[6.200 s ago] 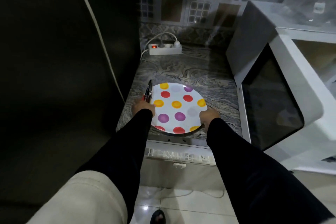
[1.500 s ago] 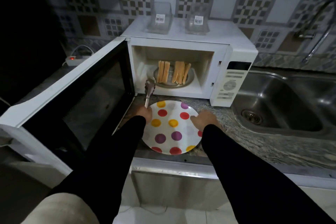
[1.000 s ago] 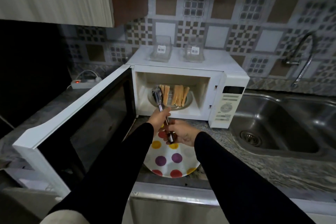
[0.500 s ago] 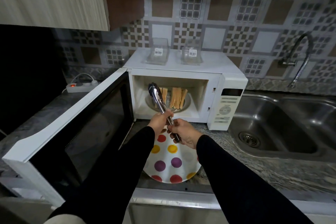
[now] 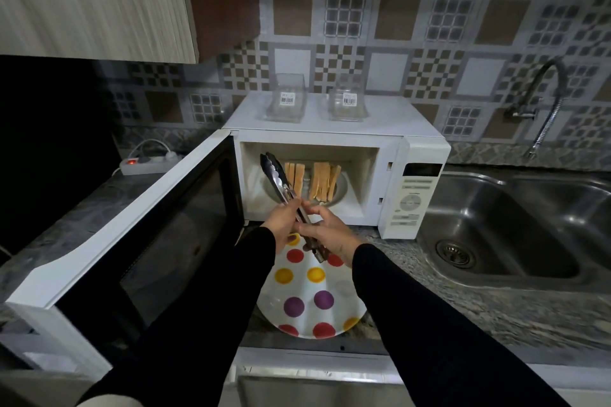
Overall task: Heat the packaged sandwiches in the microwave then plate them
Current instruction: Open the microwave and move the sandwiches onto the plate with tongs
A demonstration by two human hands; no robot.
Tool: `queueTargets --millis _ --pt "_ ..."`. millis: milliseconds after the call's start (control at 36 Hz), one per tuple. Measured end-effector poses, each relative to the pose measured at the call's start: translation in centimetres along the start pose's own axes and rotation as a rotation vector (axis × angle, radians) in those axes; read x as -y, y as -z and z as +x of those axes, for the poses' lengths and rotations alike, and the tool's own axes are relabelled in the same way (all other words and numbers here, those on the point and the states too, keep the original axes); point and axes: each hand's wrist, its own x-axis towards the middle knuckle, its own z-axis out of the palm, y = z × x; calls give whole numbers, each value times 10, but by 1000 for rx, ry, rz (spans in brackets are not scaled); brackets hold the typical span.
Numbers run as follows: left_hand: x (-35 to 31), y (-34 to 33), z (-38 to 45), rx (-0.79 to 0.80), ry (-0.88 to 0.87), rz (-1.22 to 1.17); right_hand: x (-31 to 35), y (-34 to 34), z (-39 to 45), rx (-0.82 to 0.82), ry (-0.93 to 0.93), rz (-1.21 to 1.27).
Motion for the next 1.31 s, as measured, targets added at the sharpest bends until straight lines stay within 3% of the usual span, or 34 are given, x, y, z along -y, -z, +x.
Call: queueTargets --millis 139,278,556,778,861,944,1000,1111,1306 --pt "-2 1 -6 34 6 64 1 -6 -2 -62 -22 -140" --pt "-11 3 -9 29 -17 -18 -3 -6 -8 -62 -54 -260" --pt "2 -2 -13 119 50 46 -5 -1 -20 -89 -112 -122" --pt "13 -8 -19 108 48 285 -22 4 -19 -221 -174 -239" --pt "20 2 -17 -31 -29 461 -27 8 -16 -324 -187 -258" --pt "30 21 -14 -199 -13 722 -26 13 -14 -379 -190 -191" --pt "39 32 -14 -258 21 767 -24 17 -11 -390 -209 -113" --pt "59 49 -12 -260 135 946 -22 24 -3 -375 -270 -55" --pt "81 56 2 -201 242 1078 -15 29 15 -330 -325 -216"
